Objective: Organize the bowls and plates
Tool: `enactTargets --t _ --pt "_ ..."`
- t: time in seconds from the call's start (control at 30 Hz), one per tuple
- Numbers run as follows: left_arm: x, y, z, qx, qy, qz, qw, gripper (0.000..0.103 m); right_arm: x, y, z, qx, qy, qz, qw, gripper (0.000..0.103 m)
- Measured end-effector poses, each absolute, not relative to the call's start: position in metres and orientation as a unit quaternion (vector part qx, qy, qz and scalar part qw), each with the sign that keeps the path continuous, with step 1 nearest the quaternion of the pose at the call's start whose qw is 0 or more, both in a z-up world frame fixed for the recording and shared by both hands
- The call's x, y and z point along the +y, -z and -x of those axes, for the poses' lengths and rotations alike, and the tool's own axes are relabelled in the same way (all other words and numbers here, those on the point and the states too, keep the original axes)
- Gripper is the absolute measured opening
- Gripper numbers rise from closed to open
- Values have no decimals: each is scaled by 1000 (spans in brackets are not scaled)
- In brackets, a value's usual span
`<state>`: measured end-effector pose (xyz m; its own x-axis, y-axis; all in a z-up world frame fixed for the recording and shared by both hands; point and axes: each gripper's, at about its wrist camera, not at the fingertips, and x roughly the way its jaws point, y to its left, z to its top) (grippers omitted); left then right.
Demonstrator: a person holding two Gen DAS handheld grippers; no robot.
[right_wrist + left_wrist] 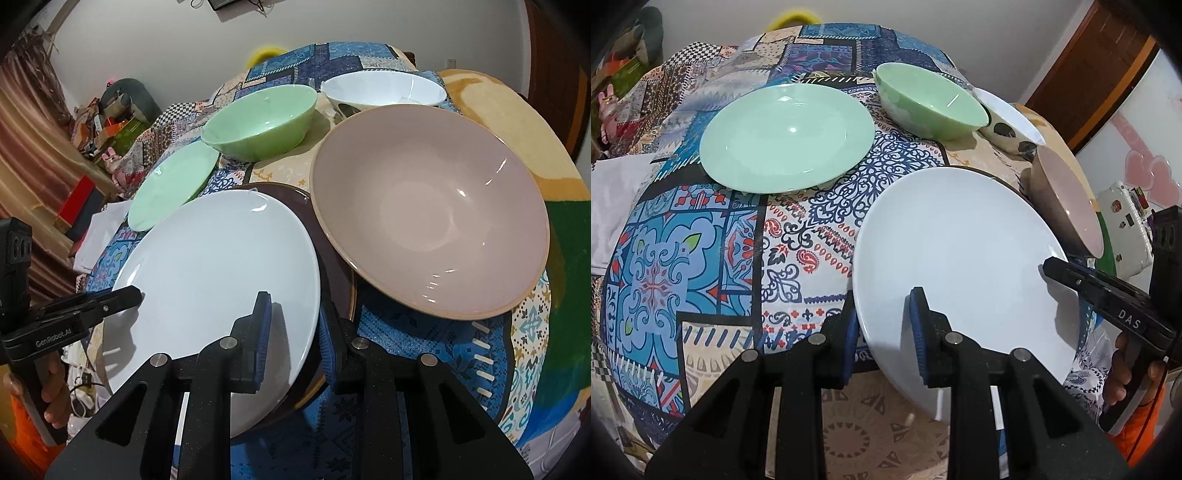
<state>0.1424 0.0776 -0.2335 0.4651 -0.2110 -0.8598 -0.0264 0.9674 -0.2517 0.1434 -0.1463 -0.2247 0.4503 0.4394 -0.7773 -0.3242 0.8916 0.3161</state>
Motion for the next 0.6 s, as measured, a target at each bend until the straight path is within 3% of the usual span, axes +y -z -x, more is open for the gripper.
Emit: enactTargets --t 0.6 --pt "75 242 -163 520 56 121 844 27 -153 216 -145 474 -212 -49 853 25"
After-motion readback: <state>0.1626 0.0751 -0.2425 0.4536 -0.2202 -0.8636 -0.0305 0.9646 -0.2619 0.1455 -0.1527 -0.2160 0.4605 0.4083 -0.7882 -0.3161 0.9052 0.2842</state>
